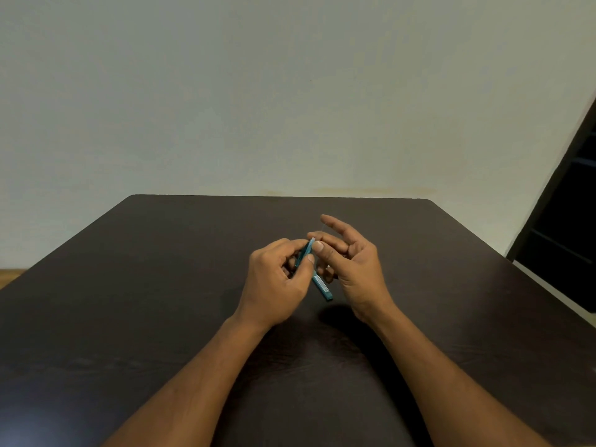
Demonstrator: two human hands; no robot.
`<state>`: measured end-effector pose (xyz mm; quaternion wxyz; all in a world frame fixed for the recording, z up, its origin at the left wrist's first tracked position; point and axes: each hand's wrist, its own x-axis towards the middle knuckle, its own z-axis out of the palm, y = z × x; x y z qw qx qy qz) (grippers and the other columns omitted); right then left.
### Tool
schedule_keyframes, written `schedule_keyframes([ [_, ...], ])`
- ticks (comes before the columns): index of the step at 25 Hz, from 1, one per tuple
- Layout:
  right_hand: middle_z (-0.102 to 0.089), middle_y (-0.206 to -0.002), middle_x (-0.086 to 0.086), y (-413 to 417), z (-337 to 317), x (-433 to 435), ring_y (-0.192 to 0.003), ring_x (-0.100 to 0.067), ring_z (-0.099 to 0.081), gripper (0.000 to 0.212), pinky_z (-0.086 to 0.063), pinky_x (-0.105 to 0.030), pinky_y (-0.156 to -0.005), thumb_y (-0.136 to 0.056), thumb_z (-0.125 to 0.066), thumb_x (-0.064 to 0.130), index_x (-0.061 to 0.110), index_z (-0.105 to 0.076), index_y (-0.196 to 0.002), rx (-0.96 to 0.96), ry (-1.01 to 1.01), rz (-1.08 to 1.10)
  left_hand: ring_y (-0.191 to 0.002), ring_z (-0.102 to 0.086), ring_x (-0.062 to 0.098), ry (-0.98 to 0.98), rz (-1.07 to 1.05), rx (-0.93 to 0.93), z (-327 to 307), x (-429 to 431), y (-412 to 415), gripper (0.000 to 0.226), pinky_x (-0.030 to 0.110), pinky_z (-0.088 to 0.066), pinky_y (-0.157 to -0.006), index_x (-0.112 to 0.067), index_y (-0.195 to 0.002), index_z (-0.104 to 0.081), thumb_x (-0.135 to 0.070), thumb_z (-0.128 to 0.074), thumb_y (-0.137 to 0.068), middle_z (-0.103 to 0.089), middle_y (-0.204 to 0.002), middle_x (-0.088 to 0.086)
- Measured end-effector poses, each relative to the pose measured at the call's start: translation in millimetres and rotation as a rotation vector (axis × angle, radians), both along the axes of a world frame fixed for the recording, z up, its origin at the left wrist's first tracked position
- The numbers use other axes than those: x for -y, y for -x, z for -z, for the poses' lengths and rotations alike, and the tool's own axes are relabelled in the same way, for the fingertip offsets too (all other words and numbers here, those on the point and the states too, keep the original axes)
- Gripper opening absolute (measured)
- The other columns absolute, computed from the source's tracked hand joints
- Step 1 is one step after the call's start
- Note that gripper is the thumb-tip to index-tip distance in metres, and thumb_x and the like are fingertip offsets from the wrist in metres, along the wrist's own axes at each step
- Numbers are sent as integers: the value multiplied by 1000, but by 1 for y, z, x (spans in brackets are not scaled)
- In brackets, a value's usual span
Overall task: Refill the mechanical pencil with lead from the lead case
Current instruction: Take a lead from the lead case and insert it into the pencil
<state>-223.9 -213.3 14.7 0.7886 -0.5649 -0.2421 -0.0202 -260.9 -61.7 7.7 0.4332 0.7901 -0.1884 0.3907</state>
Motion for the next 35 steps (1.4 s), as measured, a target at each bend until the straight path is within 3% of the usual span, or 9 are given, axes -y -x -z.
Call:
schedule_keyframes([
  [7, -74, -115, -7, 0, 4, -3, -103, -20, -72, 55, -55, -19, -70, -95, -65, 1, 21, -49, -144, 124, 89, 46, -69, -66, 11, 10, 14, -18, 4, -2, -1, 22, 20, -54, -57, -13, -114, -73, -15, -67, -92, -69, -85, -5],
  [12, -73, -116, 0, -1, 8, -4, -89, -17, -74, 67, -55, -21, -62, -95, -68, 9, 28, -39, -152, 253, 193, 168, -90, -73, 4, 65, 57, -47, 7, -2, -3, 32, 29, -63, -68, -18, -126, -67, -15, -64, -94, -70, -103, -16],
  [16, -69, -115, 11, -4, 13, -4, -64, -8, -67, 71, -53, -21, -55, -94, -69, 17, 32, -33, -154, 424, 336, 342, -92, -74, 8, 101, 60, -53, 9, -2, -5, 33, 31, -64, -69, -18, -129, -65, -14, -64, -95, -74, -108, -6],
  [20, -69, -118, 7, -5, 15, -3, -76, -4, -64, 42, -60, -38, -67, -98, -64, 16, 22, -58, -139, 546, 434, 381, -92, -74, 10, 122, 36, -71, 11, -5, -7, 33, 33, -64, -72, -14, -130, -64, -11, -65, -96, -74, -110, 0],
  [24, -63, -118, 9, -4, 14, -5, -65, -5, -62, 59, -54, -24, -58, -99, -62, 17, 30, -39, -151, 540, 435, 395, -94, -74, 9, 118, 29, -76, 11, -4, -6, 33, 32, -64, -73, -14, -130, -64, -12, -65, -97, -74, -110, -1],
  [27, -62, -123, 7, -3, 15, -5, -80, -1, -60, 48, -58, -33, -70, -98, -62, 15, 24, -52, -144, 568, 478, 392, -94, -73, 7, 119, 21, -78, 11, -4, -6, 35, 31, -64, -73, -14, -131, -63, -10, -65, -96, -72, -111, -3],
  [30, -57, -122, 4, -3, 15, -6, -64, -12, -58, 67, -50, -23, -56, -94, -63, 8, 31, -38, -152, 521, 445, 365, -93, -73, 7, 127, 9, -83, 11, -5, -7, 33, 30, -64, -73, -13, -129, -64, -9, -64, -96, -73, -109, -2],
  [33, -55, -123, 5, -4, 15, -5, -68, -10, -56, 66, -46, -17, -57, -86, -55, -2, 30, -53, -144, 559, 498, 358, -86, -73, 7, 118, 11, -87, 10, -4, -7, 32, 28, -63, -69, -14, -127, -65, -8, -64, -96, -72, -102, -4],
  [35, -55, -121, 4, -10, 15, 0, -68, -10, -55, 71, -46, -16, -56, -83, -52, -6, 29, -50, -144, 546, 480, 489, -82, -73, 7, 127, 17, -86, 9, -3, -7, 30, 24, -62, -67, -14, -126, -65, -8, -64, -97, -71, -101, -5],
])
